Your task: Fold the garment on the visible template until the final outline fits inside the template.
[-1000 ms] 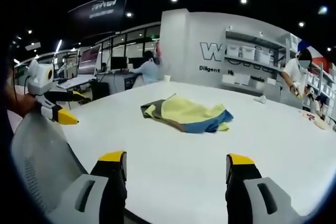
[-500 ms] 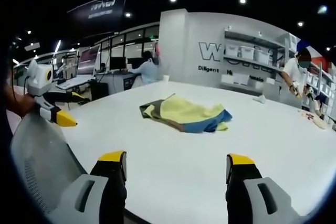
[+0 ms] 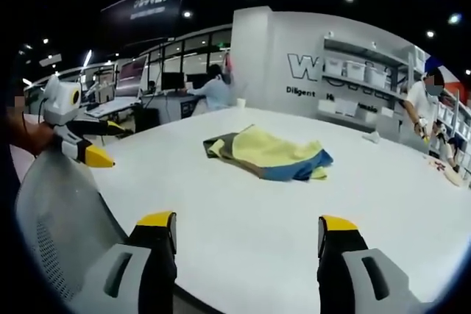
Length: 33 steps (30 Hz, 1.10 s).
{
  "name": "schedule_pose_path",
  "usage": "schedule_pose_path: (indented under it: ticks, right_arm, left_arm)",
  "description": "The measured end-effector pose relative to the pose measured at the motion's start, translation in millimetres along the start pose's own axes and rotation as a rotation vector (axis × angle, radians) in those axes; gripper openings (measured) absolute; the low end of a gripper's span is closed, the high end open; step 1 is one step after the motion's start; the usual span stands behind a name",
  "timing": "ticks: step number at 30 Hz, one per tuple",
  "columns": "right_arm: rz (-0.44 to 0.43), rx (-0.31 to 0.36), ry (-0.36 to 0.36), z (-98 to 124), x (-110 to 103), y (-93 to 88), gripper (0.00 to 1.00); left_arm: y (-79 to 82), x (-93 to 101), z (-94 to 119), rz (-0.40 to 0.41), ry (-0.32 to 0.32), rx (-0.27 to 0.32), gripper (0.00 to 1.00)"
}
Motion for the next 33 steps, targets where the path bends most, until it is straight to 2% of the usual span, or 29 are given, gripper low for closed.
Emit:
schedule_pose_path:
  ticks: [3,8,10,11,13,17,20,30,33]
  right_arm:
    - [-0.001,0.001,0.0,0,0,0.0,0.75]
    - [-0.006,0.015,0.017,2,-2,2.7,0.75]
    - [-0.003,0.019,0.024,2,-2,3.8,0.77]
    - [-0.006,0.018,0.026,2,-1,4.0,0.77]
    - [-0.019,0.026,0.025,3,2,5.7,0.77]
    - [-0.031,0.04,0.02,2,7,10.0,0.76]
    - [-0.008,0.033,0.04,0,9,12.2,0.75]
    - [0.096,0.012,0.108,-17,14,23.5,0.72]
    - [0.123,0.008,0.122,-25,17,25.7,0.72]
  left_arm:
    - [-1.4,3.8,-1,-0.035,-0.008,-0.006,0.85]
    - [-2.3,4.1,-1,-0.04,-0.011,-0.016,0.84]
    - [-3.0,4.9,-1,-0.068,-0.001,-0.031,0.86]
    - [-4.9,3.0,-2,-0.114,0.011,-0.058,0.86]
    - [-7.3,2.9,-4,-0.15,0.01,-0.093,0.86]
    - [-3.7,-2.1,-5,-0.134,0.005,-0.091,0.85]
    - [-0.2,-5.9,-8,-0.121,-0.01,-0.099,0.83]
    - [7.2,-13.2,-27,-0.156,-0.056,-0.119,0.8]
    - [7.2,-13.5,-33,-0.208,-0.085,-0.136,0.8]
Point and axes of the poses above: the point that each gripper's makers call its tool centre point, and the gripper's own axes: z roughly backward along the fingers, x roughly to its right, y roughly out of its top, the point moved 4 cm from there along z, roughly backward along the fingers, and after that the axes turned 1 degree about z, right-handed, at the moved point
